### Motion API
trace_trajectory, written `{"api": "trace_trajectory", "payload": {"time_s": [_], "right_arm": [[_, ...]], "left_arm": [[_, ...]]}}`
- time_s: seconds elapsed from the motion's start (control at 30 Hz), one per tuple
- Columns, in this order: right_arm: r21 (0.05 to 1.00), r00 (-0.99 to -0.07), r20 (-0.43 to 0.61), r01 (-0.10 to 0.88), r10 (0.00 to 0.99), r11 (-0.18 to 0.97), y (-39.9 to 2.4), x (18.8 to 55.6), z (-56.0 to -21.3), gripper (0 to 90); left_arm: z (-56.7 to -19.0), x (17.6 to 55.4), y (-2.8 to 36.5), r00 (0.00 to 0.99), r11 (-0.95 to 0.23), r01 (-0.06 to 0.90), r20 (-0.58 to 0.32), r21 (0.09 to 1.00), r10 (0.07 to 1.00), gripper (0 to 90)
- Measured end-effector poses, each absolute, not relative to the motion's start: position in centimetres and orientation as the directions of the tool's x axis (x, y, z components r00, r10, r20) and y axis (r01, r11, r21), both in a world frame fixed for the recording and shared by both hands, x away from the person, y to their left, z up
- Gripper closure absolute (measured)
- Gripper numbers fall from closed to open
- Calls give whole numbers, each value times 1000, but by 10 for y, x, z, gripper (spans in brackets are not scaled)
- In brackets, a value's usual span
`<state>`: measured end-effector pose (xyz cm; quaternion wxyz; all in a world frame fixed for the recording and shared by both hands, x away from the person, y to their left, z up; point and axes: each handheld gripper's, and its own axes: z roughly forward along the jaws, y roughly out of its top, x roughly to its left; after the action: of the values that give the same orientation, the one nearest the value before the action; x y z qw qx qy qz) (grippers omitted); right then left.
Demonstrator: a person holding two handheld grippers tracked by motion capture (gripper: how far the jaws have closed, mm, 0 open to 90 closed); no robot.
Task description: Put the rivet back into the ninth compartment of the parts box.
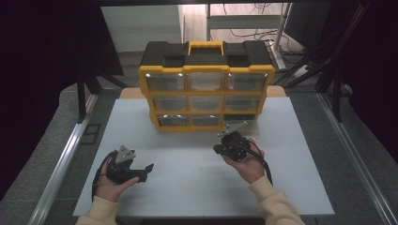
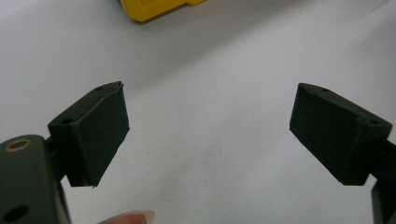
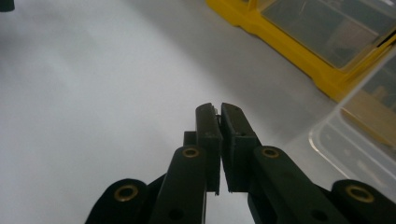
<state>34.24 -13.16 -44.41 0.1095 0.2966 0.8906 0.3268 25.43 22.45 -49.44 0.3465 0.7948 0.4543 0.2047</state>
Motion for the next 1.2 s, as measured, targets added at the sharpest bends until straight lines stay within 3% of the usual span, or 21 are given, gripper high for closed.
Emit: {"api": "trace_trajectory", "payload": {"time_s": [1.2], "right_arm": [[736, -739, -11, 450, 673, 506, -172, 345, -405, 867]], "left_arm": [[-495, 255, 224, 505, -352, 581, 13, 734, 863, 122]]}}
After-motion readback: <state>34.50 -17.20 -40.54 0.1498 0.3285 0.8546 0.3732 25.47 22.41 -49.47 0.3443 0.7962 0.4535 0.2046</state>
